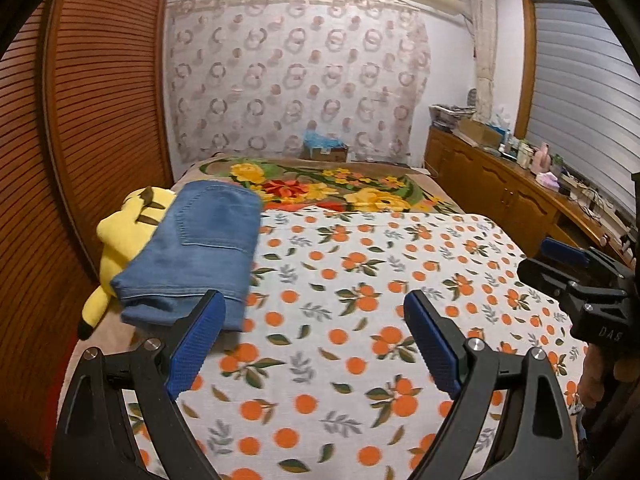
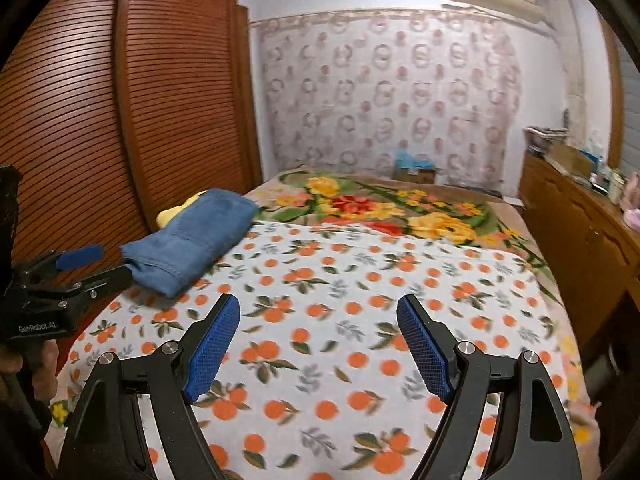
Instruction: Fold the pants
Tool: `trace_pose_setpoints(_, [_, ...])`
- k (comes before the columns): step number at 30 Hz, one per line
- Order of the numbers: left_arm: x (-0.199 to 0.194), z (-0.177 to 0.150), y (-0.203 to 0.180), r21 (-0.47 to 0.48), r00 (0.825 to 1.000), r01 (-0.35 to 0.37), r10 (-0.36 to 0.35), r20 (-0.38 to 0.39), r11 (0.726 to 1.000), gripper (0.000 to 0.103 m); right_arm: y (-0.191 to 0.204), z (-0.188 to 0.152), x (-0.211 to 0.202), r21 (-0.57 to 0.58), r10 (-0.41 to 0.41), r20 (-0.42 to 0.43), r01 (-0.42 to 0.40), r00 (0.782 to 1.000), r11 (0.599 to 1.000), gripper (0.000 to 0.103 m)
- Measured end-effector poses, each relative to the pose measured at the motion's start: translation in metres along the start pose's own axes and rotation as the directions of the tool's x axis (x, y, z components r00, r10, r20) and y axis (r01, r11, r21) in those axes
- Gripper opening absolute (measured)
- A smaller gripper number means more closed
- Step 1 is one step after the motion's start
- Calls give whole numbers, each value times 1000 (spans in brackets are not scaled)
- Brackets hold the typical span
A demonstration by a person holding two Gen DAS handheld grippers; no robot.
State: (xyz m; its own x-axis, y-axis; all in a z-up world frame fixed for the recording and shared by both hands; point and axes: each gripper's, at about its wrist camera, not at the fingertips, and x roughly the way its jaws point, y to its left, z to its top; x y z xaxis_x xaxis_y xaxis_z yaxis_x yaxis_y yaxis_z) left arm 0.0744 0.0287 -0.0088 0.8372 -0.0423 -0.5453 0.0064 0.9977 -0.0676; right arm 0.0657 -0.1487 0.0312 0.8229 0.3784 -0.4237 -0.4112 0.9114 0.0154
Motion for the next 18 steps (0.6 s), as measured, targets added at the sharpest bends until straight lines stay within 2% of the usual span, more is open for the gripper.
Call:
trace_pose_setpoints(8, [2,6,-36,32,999,34,-34,6,999,91,-16,-5,-24,27,-76,8,75,997,997,83])
trace_pose_setpoints(18, [-19,32,-61,55,995,60,-64,71,997,91,-21,8,-62,56,-128,62,124,990,991,83])
